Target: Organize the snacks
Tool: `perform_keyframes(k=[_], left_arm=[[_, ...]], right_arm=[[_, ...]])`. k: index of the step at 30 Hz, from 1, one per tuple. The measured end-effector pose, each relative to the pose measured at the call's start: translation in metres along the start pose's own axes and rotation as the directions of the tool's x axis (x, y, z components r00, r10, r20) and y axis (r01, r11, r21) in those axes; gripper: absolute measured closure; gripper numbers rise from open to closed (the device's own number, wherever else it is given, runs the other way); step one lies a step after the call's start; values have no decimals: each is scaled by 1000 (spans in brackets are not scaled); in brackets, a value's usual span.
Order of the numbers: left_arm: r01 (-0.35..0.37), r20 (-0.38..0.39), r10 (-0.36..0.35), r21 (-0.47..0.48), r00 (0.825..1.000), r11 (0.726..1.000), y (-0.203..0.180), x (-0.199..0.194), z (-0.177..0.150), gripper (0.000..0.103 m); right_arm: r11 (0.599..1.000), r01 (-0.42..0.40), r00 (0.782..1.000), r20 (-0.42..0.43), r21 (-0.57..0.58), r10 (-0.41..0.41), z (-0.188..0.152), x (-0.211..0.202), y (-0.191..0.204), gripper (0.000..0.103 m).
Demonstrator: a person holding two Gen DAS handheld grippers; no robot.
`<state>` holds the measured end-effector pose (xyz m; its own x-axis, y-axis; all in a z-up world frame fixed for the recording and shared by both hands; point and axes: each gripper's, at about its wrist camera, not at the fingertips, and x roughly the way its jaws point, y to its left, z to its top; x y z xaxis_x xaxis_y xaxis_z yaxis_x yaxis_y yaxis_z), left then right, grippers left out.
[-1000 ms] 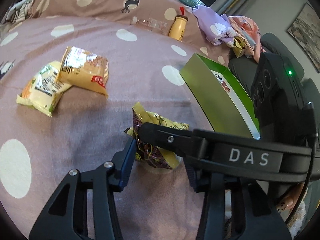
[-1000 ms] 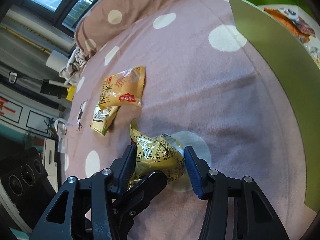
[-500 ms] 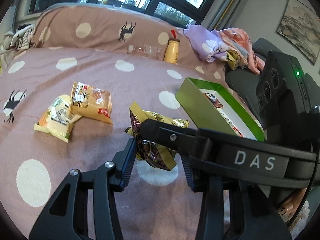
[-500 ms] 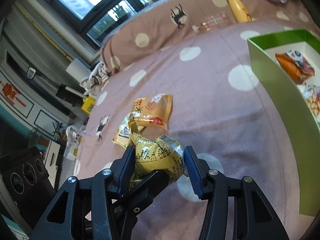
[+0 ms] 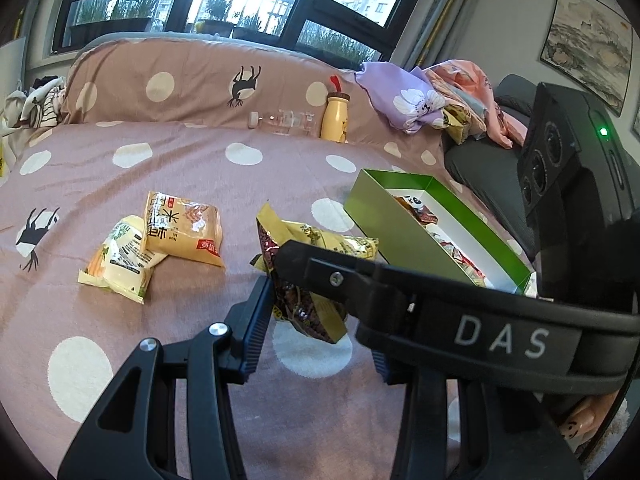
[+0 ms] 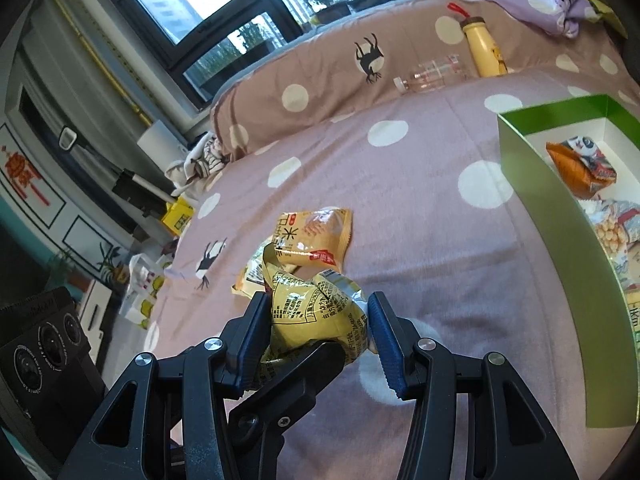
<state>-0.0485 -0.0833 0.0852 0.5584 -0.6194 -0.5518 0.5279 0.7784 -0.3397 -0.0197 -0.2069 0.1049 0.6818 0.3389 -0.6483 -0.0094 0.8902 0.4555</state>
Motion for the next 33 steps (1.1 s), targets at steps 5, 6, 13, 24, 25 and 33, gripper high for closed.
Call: perform_keyframes(k=[5,6,13,24,25,33], left_arm=[[20,1,-20,-7,1000,1000,-1,-2,0,60],[25,1,-25,-8,1000,1000,-1,-3,0,60],[47,22,-47,11,999,999,-8,-9,6,60],[99,62,-106,114,992,989,-51,-7,31,60],[104,60,-112,125,992,987,-56,-5,33,60],[180,33,-190,191,981,965,-95,23,45,60]], right_arm=[[1000,20,1000,24,-24,-19,-2,-7,5,49],[999,23,999,24,-24,-23,-2,-8,6,49],[998,44,998,52,-36,-42,1,-20,11,49],[996,71,983,174,-44,-63,17,-62,-1,49],[997,72,980,187,-34,-64,19,-68,-6,49],[994,89,961,255,63,-102,26,-98,-45,49]])
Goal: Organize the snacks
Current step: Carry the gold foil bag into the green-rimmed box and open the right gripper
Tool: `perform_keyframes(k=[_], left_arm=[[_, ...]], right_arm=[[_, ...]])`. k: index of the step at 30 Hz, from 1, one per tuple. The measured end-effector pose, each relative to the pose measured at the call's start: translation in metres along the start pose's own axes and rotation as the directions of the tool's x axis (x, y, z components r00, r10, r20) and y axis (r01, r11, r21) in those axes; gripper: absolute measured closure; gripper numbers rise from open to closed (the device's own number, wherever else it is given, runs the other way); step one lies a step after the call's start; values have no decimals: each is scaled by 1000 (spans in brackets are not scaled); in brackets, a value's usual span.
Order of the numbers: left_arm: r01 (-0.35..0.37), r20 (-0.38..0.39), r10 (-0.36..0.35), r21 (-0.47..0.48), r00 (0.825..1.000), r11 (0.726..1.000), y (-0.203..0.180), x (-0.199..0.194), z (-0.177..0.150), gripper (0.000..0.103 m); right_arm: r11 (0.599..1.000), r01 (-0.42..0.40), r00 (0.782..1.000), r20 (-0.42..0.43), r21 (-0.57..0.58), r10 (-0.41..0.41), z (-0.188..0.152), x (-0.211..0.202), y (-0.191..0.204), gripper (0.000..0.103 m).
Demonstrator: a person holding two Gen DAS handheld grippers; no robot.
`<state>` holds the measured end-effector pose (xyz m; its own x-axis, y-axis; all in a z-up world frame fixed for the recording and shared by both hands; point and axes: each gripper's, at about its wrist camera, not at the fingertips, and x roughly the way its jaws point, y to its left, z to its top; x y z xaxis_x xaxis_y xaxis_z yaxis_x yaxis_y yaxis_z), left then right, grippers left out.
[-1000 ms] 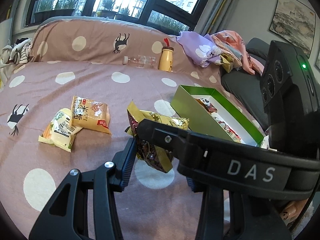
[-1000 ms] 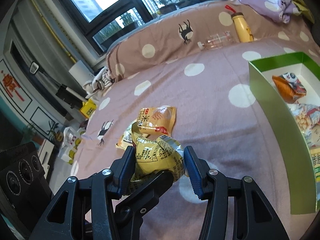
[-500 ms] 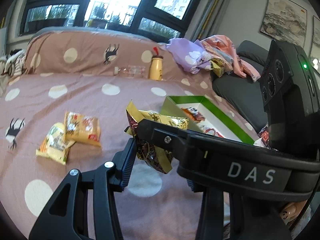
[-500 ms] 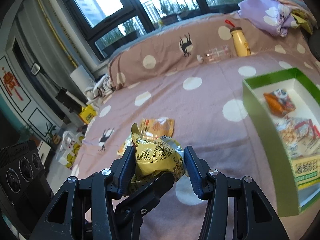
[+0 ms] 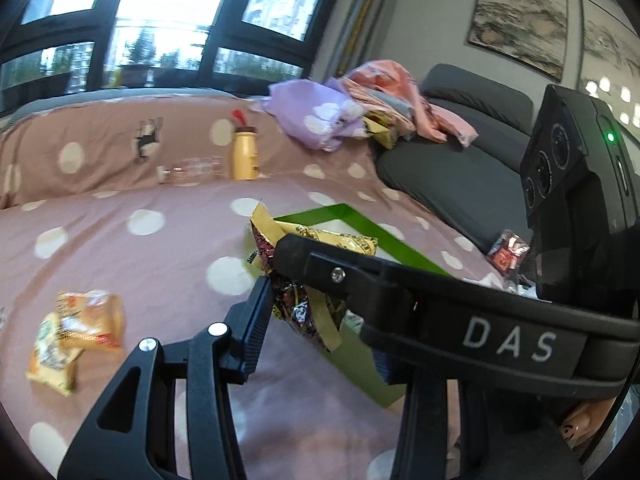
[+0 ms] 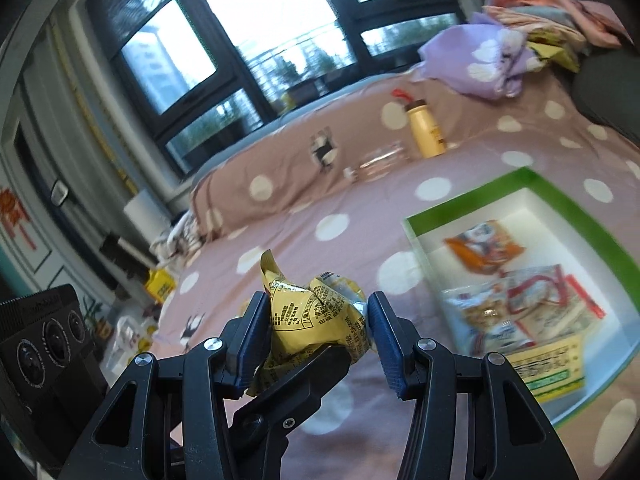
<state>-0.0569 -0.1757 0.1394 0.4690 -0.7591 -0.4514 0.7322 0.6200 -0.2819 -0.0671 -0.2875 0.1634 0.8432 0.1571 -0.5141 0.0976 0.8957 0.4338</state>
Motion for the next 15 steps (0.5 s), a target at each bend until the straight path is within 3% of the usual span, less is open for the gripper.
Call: perform_keyframes(k=[9,15], left_arm=[[81,-59,-79,44,995,996,-26,48,15,60],[100,-124,-90,72,988,992,-37,74,17,60]], right_arm=[[988,58,997,46,142,-65,14,-10,-57,49],[974,98,994,35,206,-108,18,-5,-81,49]])
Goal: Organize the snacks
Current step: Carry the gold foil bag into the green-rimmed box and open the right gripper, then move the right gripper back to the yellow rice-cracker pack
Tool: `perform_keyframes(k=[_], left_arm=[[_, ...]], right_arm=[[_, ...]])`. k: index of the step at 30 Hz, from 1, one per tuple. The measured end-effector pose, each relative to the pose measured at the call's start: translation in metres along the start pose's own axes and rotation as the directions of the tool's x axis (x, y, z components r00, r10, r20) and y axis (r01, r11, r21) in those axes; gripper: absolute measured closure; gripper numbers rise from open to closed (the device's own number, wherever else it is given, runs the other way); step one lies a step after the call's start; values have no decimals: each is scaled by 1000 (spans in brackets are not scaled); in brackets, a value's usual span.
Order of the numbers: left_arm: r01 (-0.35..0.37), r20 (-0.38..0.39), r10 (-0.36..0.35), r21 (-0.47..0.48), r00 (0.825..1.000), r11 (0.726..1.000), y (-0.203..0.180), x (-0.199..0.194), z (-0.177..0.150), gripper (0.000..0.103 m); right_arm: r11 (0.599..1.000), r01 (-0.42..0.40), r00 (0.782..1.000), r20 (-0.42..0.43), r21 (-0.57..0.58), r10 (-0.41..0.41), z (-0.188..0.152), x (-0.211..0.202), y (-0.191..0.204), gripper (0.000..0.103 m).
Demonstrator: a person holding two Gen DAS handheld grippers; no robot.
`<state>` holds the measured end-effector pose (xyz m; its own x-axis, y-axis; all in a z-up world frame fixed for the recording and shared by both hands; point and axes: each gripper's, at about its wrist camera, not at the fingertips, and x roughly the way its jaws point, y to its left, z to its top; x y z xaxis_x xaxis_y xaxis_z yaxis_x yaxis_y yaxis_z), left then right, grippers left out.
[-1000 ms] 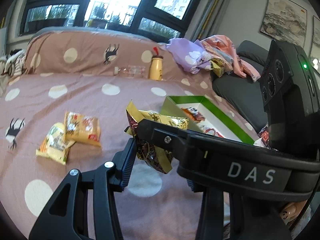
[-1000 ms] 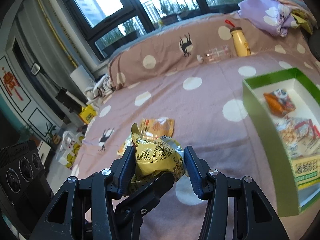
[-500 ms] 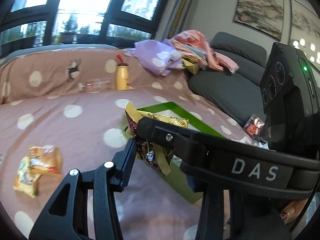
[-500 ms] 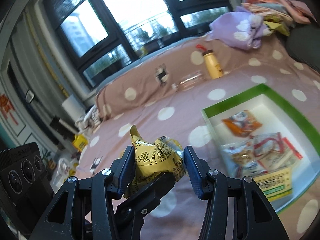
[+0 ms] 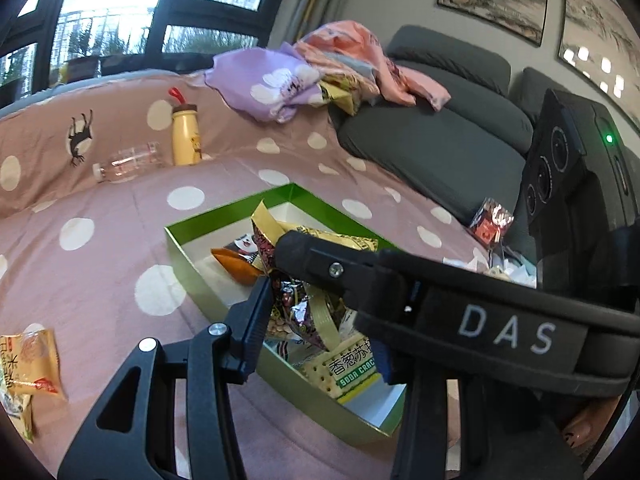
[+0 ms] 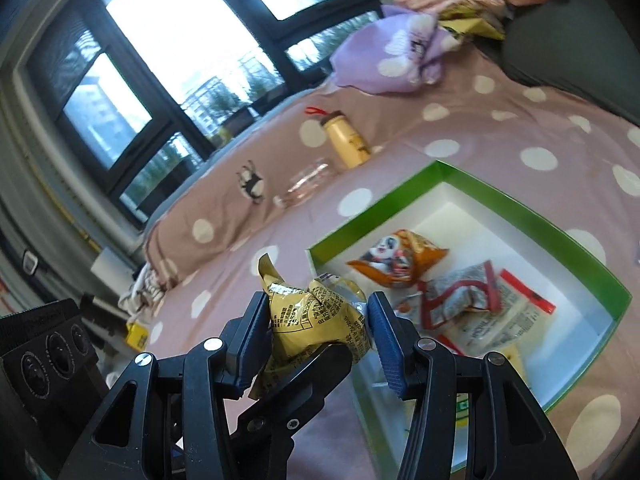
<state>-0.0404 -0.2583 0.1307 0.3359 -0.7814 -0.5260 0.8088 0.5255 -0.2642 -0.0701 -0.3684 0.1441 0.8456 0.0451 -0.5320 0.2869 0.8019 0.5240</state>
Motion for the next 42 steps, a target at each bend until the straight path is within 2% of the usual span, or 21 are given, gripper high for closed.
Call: perform_keyframes(k=[13,21,22,23,25,26,29,31,35,38,40,42], left_arm=[[48,-96,-53,-54,994,997,-3,34,-4,60],[57,-112,-72,-133,991,989,-2,39,-6,57],[60,-109,-75,-136,991,989,-1,36,-6,48],[65,-104,-80,-140,991,988,0,31,-5,39],[50,-77,-61,-138,995,989,3,17,-5,27],[43,-67,-52,-134,996,990,4,12,-5,22],[1,-46,-7,-128,999,992,11,-11,-8,13],[-37,-40,32,-134,999,990,20,-27,-12,10],[-132,-53,124,-176,991,976,43,-59,-24,9],[-221,-74,210,-203,975,954,63,-86,-36,9],[-275,-69,267,-215,961,937,75,-108,-47,9],[-350,-73,343,-252,936,902,92,-130,-61,9]], right_arm=[[988,118,993,-33,101,-115,5,10,-32,49],[975,162,986,12,151,-166,6,5,-42,49],[975,161,986,24,155,-167,7,4,-42,47],[973,163,984,42,165,-172,8,1,-42,41],[969,168,982,60,181,-181,8,-2,-44,33],[969,169,981,67,182,-184,8,-3,-44,33],[970,179,980,59,166,-191,8,-1,-39,32],[974,177,981,53,145,-186,6,2,-33,31],[983,161,984,58,86,-166,2,5,-15,21],[988,148,987,58,39,-150,-3,9,0,14],[990,137,989,51,-9,-137,-9,14,15,13],[991,127,991,37,-48,-126,-15,19,26,13]])
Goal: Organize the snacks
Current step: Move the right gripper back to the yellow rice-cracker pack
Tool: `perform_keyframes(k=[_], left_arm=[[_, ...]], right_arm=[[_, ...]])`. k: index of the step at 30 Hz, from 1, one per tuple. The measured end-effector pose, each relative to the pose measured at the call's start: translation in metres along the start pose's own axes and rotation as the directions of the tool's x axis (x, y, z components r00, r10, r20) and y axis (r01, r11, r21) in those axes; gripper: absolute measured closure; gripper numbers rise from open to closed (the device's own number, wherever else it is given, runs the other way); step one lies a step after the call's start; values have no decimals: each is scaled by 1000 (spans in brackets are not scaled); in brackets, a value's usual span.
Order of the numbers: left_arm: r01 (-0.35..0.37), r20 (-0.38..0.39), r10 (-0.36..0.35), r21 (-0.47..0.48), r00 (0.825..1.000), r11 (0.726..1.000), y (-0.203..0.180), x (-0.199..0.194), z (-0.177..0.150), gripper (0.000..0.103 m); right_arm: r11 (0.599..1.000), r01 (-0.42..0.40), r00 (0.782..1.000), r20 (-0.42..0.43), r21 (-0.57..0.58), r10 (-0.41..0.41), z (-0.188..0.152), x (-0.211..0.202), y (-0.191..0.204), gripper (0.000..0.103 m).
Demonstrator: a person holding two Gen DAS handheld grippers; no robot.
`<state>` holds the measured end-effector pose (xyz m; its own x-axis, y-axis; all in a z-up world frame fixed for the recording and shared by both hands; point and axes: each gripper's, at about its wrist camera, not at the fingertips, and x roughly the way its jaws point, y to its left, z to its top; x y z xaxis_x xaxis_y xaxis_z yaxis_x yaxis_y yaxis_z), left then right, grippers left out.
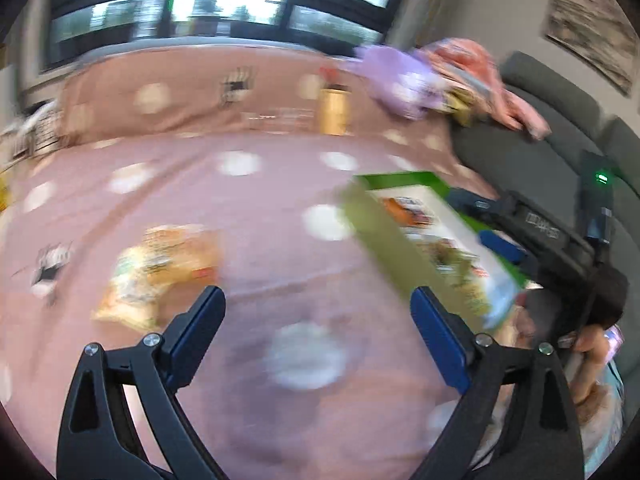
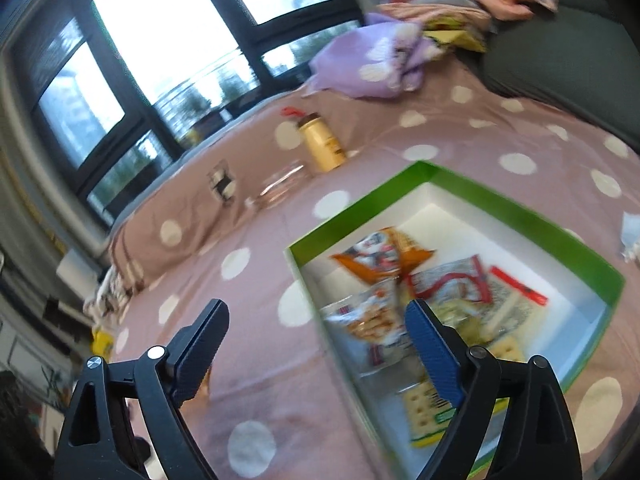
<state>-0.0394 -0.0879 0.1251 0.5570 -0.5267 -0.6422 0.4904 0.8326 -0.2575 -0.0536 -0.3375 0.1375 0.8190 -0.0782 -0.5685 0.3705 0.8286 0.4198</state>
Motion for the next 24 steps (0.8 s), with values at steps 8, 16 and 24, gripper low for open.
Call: perform_keyframes(k=[8,16,24], left_arm=[[-203,-35,201,-249,979,947,111,-23,-23,9],[-192,-87,172,-381,981,905,157,-10,-22,13],[-201,-120,167,-378,979,904,160,-4,-23,40]], right_arm=[[985,-120,981,-165,-122,99,-39,29,56,13],[951,-304,896,-357,-62,263,-71,58,98,13],[951,-234,867,-485,-199,112,-82,126,174,13]])
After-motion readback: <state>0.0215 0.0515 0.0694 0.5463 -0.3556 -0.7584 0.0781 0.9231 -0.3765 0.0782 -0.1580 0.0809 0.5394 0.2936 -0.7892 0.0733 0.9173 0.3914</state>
